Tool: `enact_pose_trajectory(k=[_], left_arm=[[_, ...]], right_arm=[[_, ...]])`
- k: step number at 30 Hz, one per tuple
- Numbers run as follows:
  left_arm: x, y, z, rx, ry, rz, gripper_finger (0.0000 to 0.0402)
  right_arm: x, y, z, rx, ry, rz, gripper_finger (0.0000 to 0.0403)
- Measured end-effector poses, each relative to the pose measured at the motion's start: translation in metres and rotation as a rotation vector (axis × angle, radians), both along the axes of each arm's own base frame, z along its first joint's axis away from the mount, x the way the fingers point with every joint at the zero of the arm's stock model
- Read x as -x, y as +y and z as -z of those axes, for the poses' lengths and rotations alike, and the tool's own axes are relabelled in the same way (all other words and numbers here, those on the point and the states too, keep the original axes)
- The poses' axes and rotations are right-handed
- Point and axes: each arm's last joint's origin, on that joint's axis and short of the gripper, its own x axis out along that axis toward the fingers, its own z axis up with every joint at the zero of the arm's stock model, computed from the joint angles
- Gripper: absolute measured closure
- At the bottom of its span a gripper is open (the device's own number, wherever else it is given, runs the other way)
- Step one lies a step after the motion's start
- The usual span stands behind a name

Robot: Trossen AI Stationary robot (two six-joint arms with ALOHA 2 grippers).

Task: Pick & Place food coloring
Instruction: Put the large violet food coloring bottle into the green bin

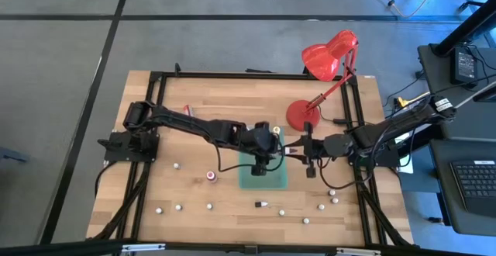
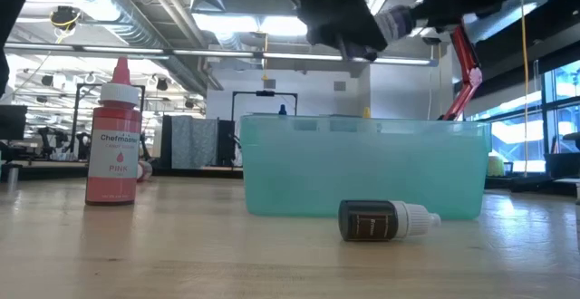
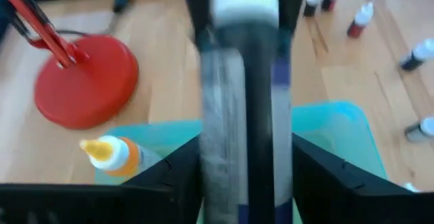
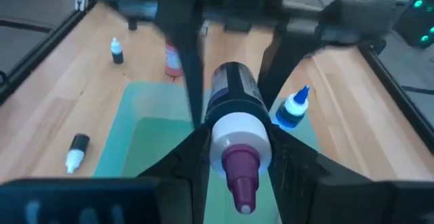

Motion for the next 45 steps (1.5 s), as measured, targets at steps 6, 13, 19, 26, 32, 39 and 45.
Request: enact_pose_trajectory(k=[6, 13, 19, 26, 32, 39, 45], left_arm=[[0.025, 0.004, -0.014, -0.007, 0.125, -0.041, 0.0176], [0.068, 0.003, -0.04, -0.083, 0.025, -0.194, 0.0173], [0.106, 0.009, -0.024, -0.009, -0.148, -0.261, 0.0174], [0.145, 0.019, 0.0, 0.091, -0.347, -0.309, 0.0174], [0.164, 0.021, 0.016, 0.125, -0.352, -0.331, 0.0173], [0.167, 0.022, 0.02, 0.115, -0.315, -0.333, 0.0175], [0.168, 0.022, 0.021, 0.09, -0.302, -0.317, 0.0175]], right_arm=[[0.0, -0.005, -0.017, -0.066, 0.083, 0.073, 0.028], [-0.009, -0.025, -0.051, -0.13, 0.209, 0.161, 0.028], [-0.039, -0.046, -0.071, -0.156, 0.385, 0.105, 0.028], [-0.09, -0.076, -0.057, -0.102, 0.668, 0.13, 0.028], [-0.131, -0.087, -0.037, -0.065, 0.813, 0.096, 0.028], [-0.164, -0.088, -0.016, -0.022, 0.982, 0.042, 0.028], [-0.178, -0.091, 0.004, 0.047, 1.06, 0.058, 0.028]])
